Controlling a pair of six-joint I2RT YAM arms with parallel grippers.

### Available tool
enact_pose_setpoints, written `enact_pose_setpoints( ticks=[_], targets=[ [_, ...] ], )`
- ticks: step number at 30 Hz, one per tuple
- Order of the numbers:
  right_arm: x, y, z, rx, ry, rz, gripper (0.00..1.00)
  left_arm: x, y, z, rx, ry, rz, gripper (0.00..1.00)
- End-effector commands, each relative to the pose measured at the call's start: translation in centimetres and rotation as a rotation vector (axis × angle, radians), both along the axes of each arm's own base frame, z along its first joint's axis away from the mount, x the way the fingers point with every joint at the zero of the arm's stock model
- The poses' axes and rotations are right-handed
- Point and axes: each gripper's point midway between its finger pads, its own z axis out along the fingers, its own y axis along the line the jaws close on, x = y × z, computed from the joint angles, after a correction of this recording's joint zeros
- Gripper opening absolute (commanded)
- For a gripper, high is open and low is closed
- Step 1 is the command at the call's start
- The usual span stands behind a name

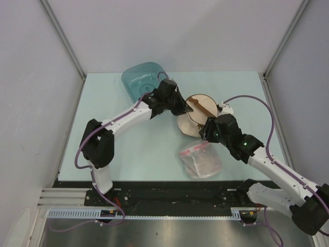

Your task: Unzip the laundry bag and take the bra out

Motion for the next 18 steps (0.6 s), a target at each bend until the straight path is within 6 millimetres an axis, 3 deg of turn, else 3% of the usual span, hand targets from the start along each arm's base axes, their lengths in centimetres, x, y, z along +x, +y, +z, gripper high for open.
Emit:
enact_pose_setpoints(
  ticks=[1,9,18],
  targets=[
    [1.6,-2.0,1.5,-0.028,-0.071,-0.039,0.42,-0.1,1.3,2.0,-0.041,-0.007,0.033,0.01],
    [1.6,-0.1,0.1,-0.048,-0.04,0.083,0.41,0.0,1.5,1.6,-0.052,-0.01,0.039,0.0],
    [2.1,1.7,-0.1,-0.045,-0.081,0.111,0.38,-0.1,1.8,1.7,-0.048,-0.01,0.053,0.0]
  ],
)
